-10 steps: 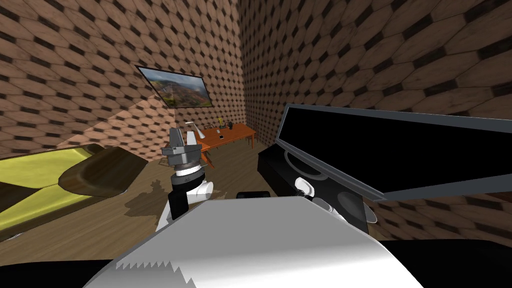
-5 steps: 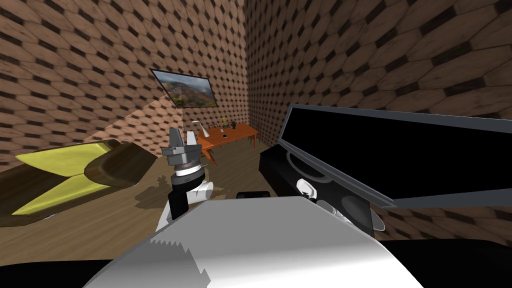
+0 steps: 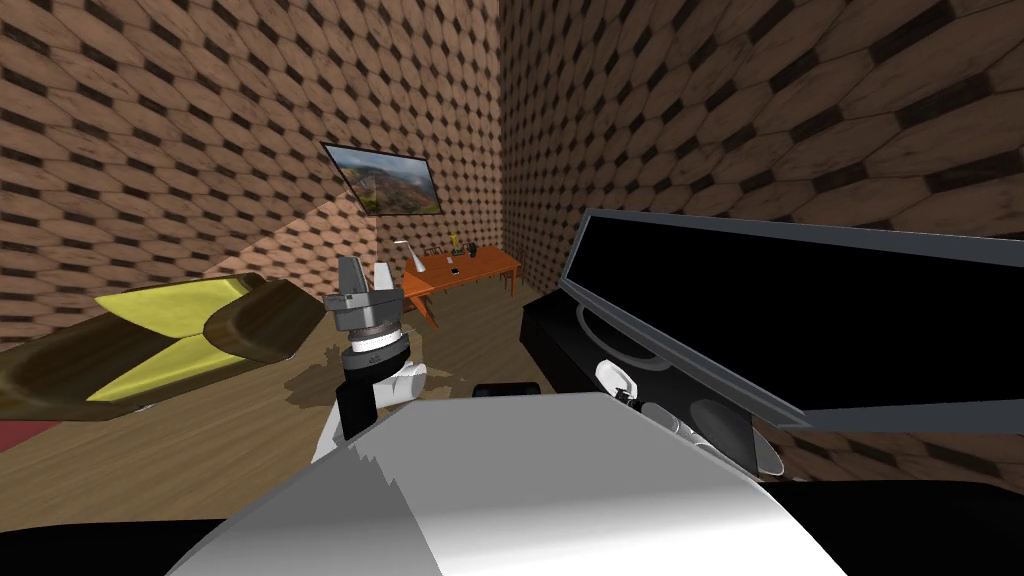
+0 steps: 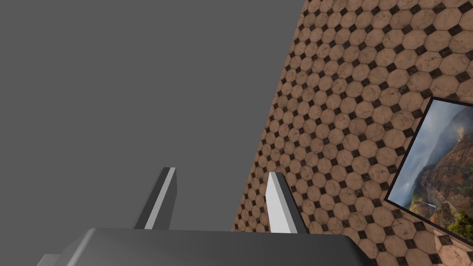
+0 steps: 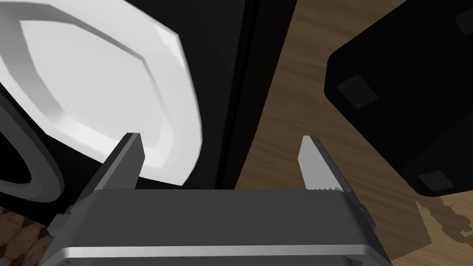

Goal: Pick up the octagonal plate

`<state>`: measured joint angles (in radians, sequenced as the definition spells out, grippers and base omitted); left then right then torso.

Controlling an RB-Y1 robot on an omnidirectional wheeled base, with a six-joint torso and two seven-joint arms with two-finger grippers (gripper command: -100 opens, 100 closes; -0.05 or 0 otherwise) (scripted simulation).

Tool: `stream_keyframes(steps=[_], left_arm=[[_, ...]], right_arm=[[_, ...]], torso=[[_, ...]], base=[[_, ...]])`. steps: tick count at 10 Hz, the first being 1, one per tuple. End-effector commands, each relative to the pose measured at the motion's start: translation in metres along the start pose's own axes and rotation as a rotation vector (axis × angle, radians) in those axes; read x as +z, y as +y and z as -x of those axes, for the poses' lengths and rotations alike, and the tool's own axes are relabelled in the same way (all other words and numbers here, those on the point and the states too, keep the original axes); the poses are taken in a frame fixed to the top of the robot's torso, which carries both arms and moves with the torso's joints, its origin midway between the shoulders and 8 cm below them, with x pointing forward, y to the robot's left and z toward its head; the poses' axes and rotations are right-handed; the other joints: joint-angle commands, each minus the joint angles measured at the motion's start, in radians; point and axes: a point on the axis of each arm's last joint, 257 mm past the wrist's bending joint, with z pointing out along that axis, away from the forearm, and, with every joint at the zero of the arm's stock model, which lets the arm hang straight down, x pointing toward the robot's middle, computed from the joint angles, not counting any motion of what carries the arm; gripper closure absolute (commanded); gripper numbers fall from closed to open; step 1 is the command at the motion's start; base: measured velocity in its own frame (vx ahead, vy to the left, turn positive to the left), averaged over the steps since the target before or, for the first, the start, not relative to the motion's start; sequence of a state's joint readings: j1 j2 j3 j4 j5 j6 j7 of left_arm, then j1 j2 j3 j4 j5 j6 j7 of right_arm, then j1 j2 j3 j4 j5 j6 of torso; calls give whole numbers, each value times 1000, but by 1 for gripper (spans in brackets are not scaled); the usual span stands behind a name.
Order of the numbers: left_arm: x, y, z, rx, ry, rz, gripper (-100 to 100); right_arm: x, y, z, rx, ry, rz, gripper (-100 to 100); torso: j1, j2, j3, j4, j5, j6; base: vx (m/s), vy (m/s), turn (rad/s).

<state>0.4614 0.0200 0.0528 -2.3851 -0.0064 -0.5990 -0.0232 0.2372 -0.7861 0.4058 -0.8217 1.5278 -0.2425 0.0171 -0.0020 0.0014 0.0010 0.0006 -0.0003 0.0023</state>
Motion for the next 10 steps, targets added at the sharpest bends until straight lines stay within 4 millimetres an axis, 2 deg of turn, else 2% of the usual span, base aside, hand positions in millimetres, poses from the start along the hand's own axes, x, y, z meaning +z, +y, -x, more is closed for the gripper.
stream_keyframes(steps=[1,2,5,6,9,10], left_arm=[[0,0,0,0,0,0,0],[0,0,0,0,0,0,0],[0,0,0,0,0,0,0],[0,0,0,0,0,0,0],[0,0,0,0,0,0,0],[0,0,0,0,0,0,0]], right_arm=[[-2,-7,-15,-42,32,-9,-100],[-5,-14,-27,-65,59,-18,-100],[-5,-14,-27,-65,59,-18,-100],[-9,-23,-45,-98,98,-29,-100],[-9,-23,-44,-91,96,-30,-100],[-9,-23,-44,-96,97,-29,0]], torso=[[0,0,0,0,0,0],[0,0,0,0,0,-1],[0,0,0,0,0,0],[0,0,0,0,0,0],[0,0,0,0,0,0],[0,0,0,0,0,0]], base=[[-8,5,119],[-20,0,158],[-7,0,5],[-11,7,161],[-7,0,15],[0,0,0]])
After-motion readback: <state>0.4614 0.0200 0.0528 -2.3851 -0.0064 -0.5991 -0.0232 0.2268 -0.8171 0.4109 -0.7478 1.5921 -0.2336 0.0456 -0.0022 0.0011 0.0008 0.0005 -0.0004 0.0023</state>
